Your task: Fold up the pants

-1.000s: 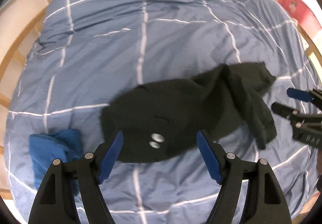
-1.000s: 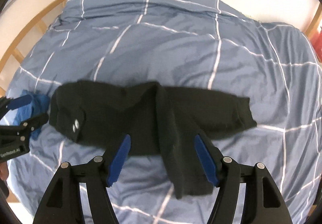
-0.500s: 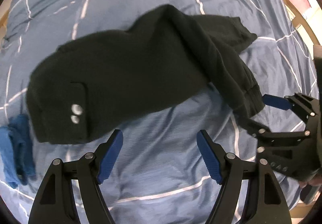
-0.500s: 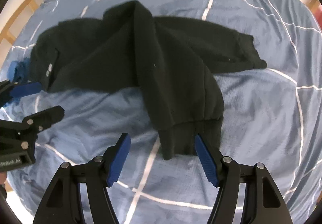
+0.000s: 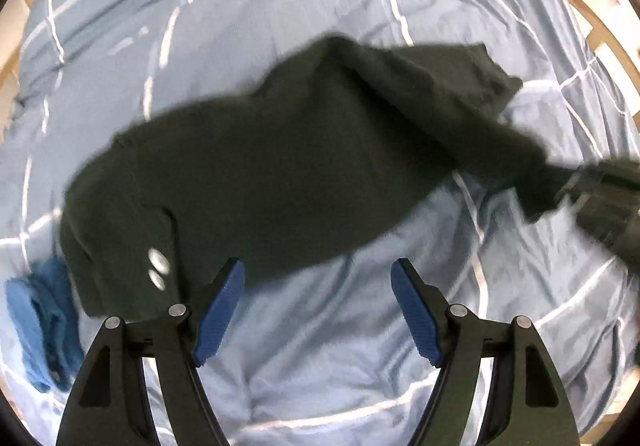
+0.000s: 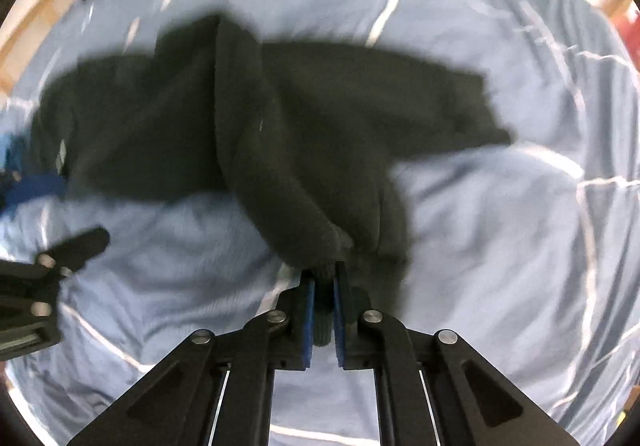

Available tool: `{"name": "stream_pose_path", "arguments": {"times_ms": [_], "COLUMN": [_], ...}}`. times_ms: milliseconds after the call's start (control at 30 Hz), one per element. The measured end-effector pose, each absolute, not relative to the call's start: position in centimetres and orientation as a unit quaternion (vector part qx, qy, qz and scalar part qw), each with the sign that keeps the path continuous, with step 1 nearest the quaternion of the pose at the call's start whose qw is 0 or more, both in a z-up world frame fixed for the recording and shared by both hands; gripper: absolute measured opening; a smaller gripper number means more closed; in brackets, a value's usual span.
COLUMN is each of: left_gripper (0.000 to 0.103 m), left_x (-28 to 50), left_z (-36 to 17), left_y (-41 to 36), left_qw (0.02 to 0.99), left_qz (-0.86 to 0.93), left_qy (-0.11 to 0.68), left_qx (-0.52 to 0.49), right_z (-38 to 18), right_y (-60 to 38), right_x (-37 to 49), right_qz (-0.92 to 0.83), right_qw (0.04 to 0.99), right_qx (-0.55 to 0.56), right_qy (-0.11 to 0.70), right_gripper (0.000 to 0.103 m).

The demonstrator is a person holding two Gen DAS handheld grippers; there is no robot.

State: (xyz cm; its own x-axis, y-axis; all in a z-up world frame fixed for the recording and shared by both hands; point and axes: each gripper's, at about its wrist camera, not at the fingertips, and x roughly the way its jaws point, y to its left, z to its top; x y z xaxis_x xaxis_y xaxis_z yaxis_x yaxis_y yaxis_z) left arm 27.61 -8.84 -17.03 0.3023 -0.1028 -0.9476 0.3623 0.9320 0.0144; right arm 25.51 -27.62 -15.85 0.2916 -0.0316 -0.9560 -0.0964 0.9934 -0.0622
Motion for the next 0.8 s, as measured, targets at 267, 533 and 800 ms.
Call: {"name": "stream_pose_path", "arguments": {"times_ms": [267,533,800], "left_gripper": [0.075,0.075,0.065], "left_x": [33.3,39.4,43.2], "left_z": [-14.8,-15.7,-17.6], "left_y": [-8.9,-10.2,-10.0], "left_qw": [0.832,0.786,0.728], "left_qz": [-0.134,-0.254,-0.316], "left_qy": [0.516,0.523,0.573], "left_qx": [0.151,0.209,0.207], "right_z": [-10.0,-13.8,-15.6], "right_y": [-34.1,-35.2,-34.8], "right_x": [35.6,42.9,42.9], "right_qz": [-0.032,-0.041,-0.055], "right_qw": [0.823,0.776,0.759], "right_qx": [-0.096,-0.131,-0.164], "right_qy": [0.559,0.615,0.627], "right_gripper": [0.008,0.008,0.008]}}
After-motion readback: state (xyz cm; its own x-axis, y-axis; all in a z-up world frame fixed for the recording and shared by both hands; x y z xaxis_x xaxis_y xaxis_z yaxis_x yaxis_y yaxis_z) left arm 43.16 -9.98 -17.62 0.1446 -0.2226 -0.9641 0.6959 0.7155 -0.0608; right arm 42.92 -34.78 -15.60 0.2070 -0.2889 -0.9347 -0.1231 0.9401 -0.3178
